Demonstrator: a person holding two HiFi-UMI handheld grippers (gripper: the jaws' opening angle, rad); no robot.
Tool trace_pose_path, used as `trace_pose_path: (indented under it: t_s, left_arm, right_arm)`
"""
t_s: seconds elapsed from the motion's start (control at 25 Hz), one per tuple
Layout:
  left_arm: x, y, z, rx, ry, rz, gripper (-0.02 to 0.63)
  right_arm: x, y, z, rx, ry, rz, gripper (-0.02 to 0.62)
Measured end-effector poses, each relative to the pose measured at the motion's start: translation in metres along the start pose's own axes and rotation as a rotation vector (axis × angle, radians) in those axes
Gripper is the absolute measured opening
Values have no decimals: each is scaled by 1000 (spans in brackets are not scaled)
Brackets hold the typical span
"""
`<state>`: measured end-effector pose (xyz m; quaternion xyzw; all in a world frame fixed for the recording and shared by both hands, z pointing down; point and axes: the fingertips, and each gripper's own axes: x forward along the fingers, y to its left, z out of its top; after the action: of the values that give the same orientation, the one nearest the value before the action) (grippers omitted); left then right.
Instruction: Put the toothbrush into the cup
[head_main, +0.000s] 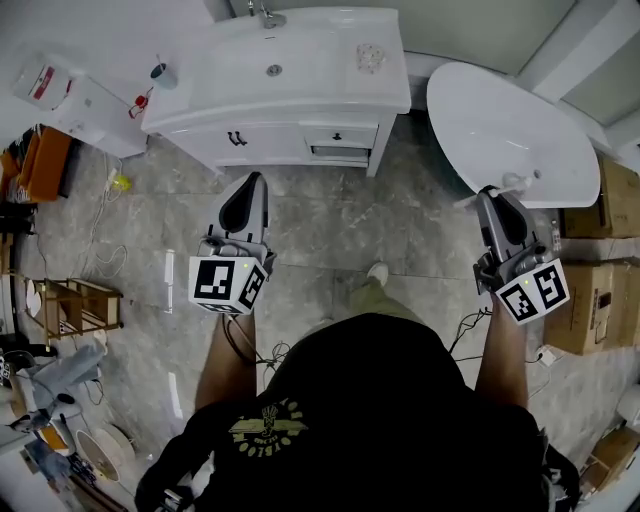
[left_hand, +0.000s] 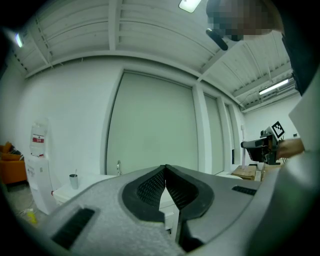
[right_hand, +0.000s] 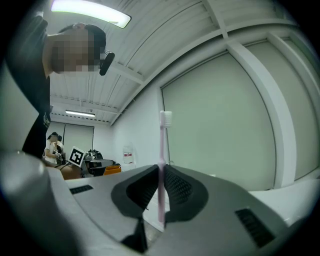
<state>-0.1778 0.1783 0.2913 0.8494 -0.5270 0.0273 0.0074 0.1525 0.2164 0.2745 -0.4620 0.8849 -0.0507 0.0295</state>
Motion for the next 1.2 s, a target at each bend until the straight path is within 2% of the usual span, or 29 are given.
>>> trace_pose_path:
  t_s: [0.24,0.44,0.64,0.96,1.2]
  left_arm:
    - [53,-11,19,20,-19,7,11]
    - [95,-25,36,134,-22,42,11]
    - [118,-35,41,137,-34,71,11]
    - [108,-21,33,115,9,147,11]
    - [118,-23,33,138,6,123,11]
  right_arm:
    - [12,-53,5,23,-18,7,40]
    - [23,-98,16,27,-36,26,40]
    - [39,-134,18,41,-42,64,40]
    - [57,-139,18,62,-47,119,40]
    - [60,-149,8,95,-46,106,40]
